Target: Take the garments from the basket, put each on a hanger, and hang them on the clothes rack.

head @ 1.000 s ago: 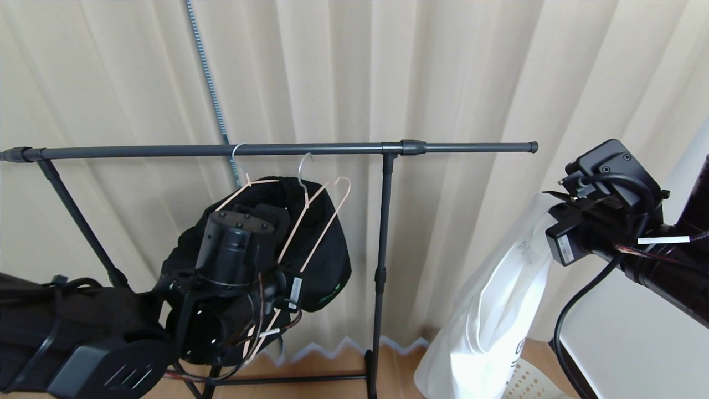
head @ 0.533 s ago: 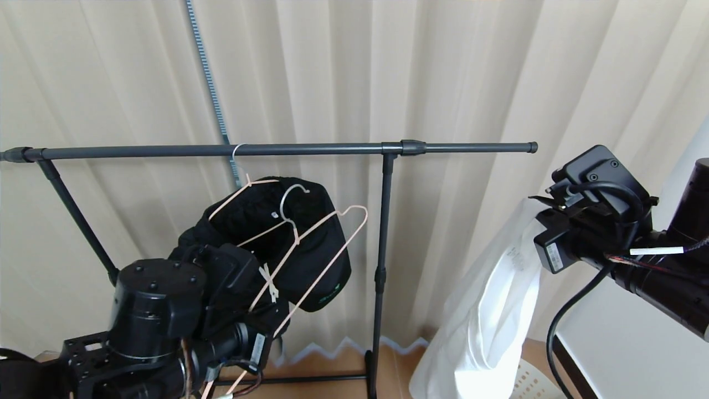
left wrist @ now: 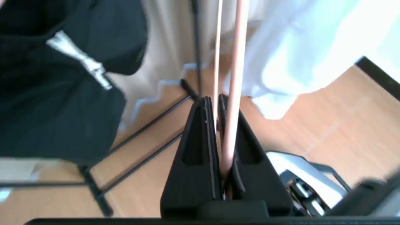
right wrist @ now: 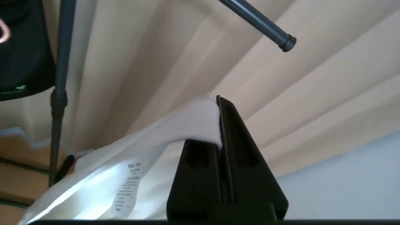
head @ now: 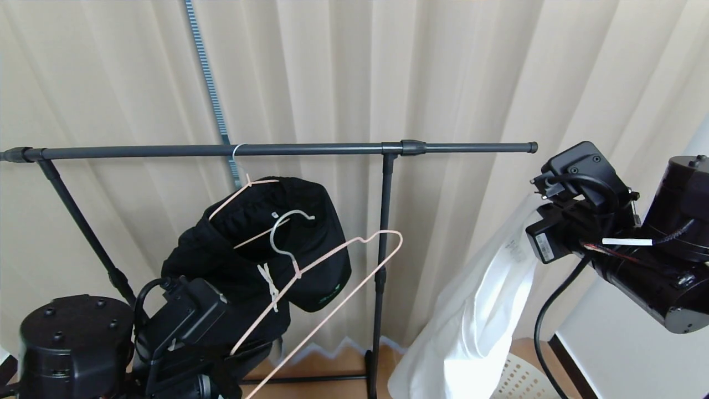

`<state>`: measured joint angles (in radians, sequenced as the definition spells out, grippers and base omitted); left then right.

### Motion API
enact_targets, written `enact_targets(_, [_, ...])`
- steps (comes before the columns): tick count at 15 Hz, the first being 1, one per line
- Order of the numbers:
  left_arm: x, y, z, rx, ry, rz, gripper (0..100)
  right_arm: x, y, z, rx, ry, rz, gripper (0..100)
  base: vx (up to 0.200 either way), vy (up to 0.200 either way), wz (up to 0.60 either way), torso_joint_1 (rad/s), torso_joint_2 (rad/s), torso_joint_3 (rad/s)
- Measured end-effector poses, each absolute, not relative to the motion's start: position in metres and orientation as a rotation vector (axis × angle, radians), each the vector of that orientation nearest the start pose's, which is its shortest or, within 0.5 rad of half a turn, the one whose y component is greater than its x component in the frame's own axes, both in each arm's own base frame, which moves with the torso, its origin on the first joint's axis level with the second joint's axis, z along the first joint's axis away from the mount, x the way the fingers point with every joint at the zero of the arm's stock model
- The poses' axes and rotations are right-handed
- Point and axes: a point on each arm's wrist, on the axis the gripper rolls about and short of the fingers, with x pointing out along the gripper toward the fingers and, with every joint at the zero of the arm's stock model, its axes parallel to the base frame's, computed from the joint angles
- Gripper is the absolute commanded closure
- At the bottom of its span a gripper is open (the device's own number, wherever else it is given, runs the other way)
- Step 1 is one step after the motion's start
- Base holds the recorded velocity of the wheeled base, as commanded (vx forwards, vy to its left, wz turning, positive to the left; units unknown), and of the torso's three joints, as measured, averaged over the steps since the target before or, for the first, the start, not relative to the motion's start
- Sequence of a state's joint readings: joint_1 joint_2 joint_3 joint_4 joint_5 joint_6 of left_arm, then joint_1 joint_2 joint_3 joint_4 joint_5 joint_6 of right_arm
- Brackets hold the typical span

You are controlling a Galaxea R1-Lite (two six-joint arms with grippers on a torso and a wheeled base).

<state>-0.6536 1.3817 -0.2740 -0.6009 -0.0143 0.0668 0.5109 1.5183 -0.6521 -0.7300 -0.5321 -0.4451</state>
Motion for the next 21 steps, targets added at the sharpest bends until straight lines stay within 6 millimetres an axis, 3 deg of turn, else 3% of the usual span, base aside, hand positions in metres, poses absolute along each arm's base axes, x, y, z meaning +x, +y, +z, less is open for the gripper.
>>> enact_targets(12, [0.122,-0.130,0.134,0.222,0.409,-0.920,100,0.250,0.131,0.193,-0.486,0.089,-0.089,100,0.000,0.000,0.00,0.000,0.00,0.000])
enact_targets(21, [0.147,-0.160,0.135,0.184,0.383,-0.942,100,0.246,0.139,0.190,-0.489,0.091,-0.055,100,0.000,0.000,0.00,0.000,0.00,0.000])
